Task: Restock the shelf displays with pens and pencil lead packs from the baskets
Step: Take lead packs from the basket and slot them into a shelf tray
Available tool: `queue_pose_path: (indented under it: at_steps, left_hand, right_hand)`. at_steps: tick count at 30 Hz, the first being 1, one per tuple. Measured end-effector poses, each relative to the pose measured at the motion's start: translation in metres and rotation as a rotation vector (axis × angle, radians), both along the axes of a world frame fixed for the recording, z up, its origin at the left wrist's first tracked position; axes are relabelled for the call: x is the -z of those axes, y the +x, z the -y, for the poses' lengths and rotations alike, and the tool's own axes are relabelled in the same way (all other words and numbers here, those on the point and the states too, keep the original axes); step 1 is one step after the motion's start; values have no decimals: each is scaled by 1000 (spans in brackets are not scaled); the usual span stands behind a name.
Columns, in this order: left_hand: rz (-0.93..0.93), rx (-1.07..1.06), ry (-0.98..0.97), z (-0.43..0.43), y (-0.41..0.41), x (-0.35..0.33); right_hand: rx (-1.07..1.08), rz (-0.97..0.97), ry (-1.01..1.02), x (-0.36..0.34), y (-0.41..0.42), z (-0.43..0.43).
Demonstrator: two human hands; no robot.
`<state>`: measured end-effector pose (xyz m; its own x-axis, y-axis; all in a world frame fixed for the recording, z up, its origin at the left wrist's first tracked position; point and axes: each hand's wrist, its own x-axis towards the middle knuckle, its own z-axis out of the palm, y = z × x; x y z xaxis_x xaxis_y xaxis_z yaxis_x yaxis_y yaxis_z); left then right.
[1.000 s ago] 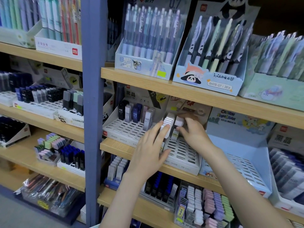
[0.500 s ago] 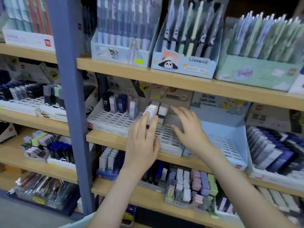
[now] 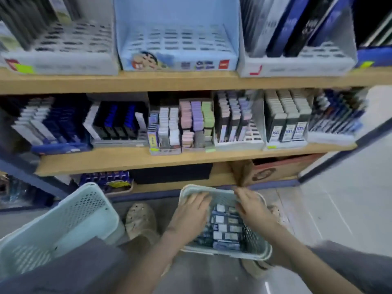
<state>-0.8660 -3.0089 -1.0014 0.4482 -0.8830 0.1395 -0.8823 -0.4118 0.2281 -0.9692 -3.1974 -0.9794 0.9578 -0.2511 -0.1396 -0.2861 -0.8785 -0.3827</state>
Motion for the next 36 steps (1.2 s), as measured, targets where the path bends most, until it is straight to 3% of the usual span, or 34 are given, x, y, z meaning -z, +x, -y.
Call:
queue_pose_path:
  at_steps: [4, 11, 18, 24, 30, 32, 34, 36]
  left_hand:
    - [-2, -35, 138, -3, 8, 55]
    - [49, 82, 286, -30, 21, 113]
    - [17, 89, 191, -29, 24, 118]
    - [55, 85, 191, -31, 22, 119]
    - [100, 62, 234, -29, 18, 117]
    - [84, 33, 198, -23, 15, 114]
    - [-93, -83, 183, -10, 13, 95]
    - [-492, -241, 129, 6, 14, 72]
  right_hand:
    - [-49, -390, 8, 77, -21, 5]
    - [-220, -681, -233, 161, -17, -2]
    - [-360, -479, -263, 188, -13, 0]
    - [-446, -471, -317, 188, -17, 2]
    - [-400, -459, -229, 177, -16, 0]
    - [-332, -361, -135, 169, -17, -1]
    - [-149, -208, 65, 150, -13, -5]
    - [93, -49, 357, 112, 0, -13]
